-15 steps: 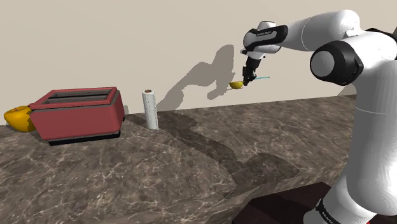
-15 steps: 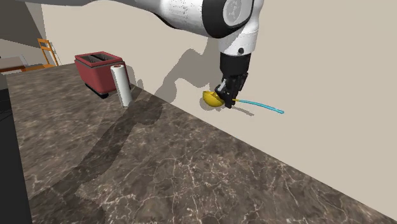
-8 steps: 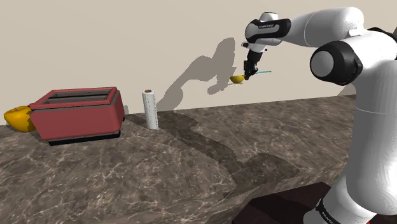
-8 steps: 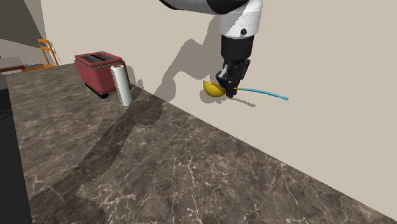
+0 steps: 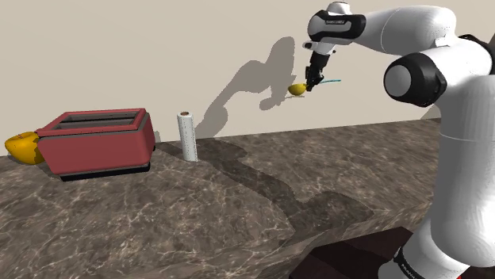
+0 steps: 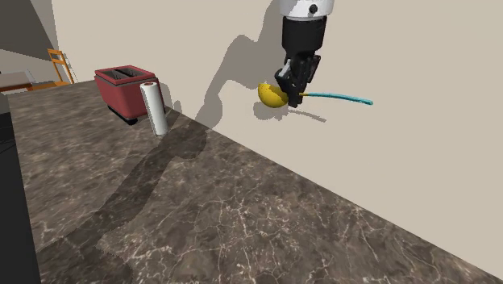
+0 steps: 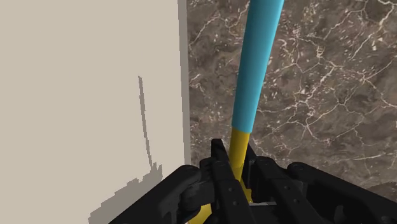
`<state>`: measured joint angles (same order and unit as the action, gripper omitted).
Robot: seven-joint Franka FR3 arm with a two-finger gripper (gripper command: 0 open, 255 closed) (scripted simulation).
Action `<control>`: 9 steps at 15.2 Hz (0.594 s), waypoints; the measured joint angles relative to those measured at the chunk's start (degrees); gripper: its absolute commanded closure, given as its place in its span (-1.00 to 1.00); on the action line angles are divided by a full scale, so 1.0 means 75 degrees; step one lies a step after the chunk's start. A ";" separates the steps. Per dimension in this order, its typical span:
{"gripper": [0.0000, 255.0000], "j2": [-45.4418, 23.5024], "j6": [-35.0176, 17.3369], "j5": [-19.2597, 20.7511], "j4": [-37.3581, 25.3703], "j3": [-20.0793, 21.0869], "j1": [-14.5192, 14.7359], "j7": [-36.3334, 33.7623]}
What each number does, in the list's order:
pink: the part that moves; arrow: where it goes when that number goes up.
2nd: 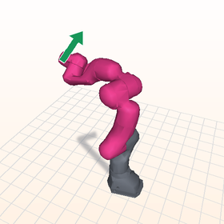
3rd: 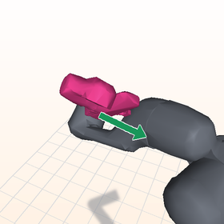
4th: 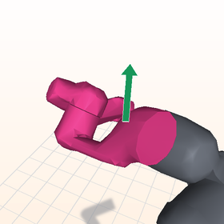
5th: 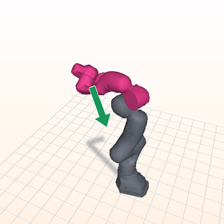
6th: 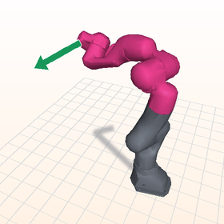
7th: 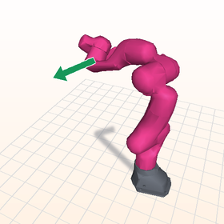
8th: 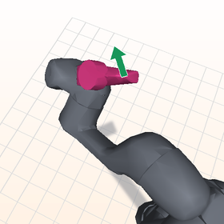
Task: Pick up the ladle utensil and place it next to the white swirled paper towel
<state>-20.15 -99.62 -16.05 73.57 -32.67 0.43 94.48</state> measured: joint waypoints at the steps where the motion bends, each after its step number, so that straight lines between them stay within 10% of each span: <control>1: 1.00 -0.0059 0.0134 -0.0033 -0.0186 -0.0001 -0.0056 0.0010; 9: 1.00 0.0462 0.0233 0.0382 0.0092 0.0105 0.0639 -0.0748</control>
<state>-16.68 -97.87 -13.18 74.26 -31.88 5.22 88.87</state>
